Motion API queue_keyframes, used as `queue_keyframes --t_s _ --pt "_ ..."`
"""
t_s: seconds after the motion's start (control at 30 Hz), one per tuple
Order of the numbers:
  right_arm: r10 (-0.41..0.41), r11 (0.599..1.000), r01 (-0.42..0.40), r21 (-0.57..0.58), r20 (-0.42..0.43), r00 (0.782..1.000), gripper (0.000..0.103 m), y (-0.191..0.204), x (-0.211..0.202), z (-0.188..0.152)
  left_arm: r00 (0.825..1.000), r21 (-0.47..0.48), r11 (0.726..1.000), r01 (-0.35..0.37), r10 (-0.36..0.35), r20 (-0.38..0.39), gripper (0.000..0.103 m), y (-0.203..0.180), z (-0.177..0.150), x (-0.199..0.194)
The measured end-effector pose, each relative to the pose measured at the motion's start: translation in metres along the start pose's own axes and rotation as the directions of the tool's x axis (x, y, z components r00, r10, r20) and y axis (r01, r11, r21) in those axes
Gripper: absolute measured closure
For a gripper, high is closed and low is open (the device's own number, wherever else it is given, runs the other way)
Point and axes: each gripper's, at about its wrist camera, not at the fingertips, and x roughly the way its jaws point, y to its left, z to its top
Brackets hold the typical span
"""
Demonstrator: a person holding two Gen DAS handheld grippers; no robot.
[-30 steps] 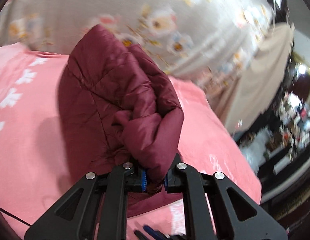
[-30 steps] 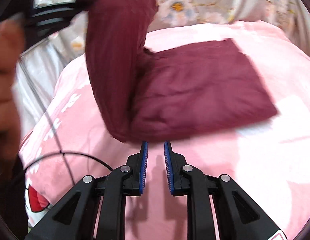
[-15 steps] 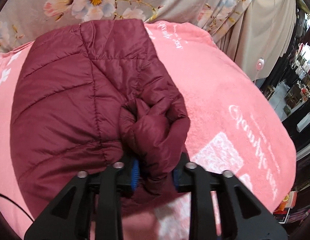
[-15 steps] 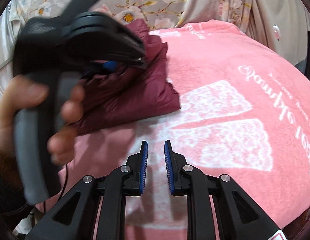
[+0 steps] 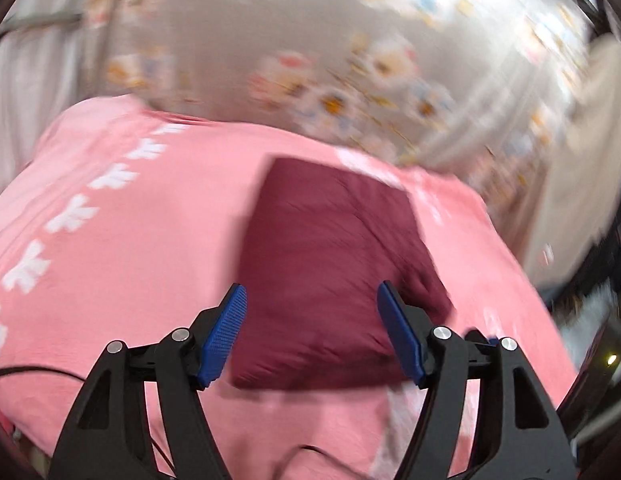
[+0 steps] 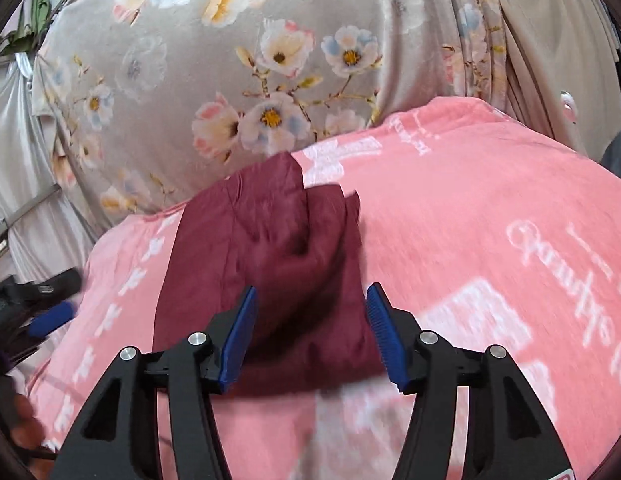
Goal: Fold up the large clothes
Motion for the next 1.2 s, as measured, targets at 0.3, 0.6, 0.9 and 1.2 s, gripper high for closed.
queue_keyframes --t_s 0.3,0.6,0.9,1.2 --pt "-0.010 0.995 0.002 -0.100 -0.086 0.996 0.091 0.021 0.055 0.017 0.984 -0.147 0.980 -0.132 0.148 0.104 0.038 0.078 0.068 -0.016" --pt "-0.148 0.986 0.139 -0.087 -0.117 0.982 0.099 -0.020 0.046 0.001 0.989 -0.038 0.999 0.006 -0.012 -0.146 0.042 0.013 0.046 0.091" --pt "-0.210 0.973 0.187 -0.133 -0.185 0.960 0.099 -0.024 0.056 -0.022 0.972 0.079 0.996 -0.038 0.055 -0.228 0.044 -0.034 0.013 0.173" --pt "-0.222 0.971 0.192 -0.142 -0.248 0.943 0.099 -0.027 0.074 -0.035 0.971 0.192 0.978 -0.084 0.124 -0.206 0.042 -0.050 -0.017 0.193"
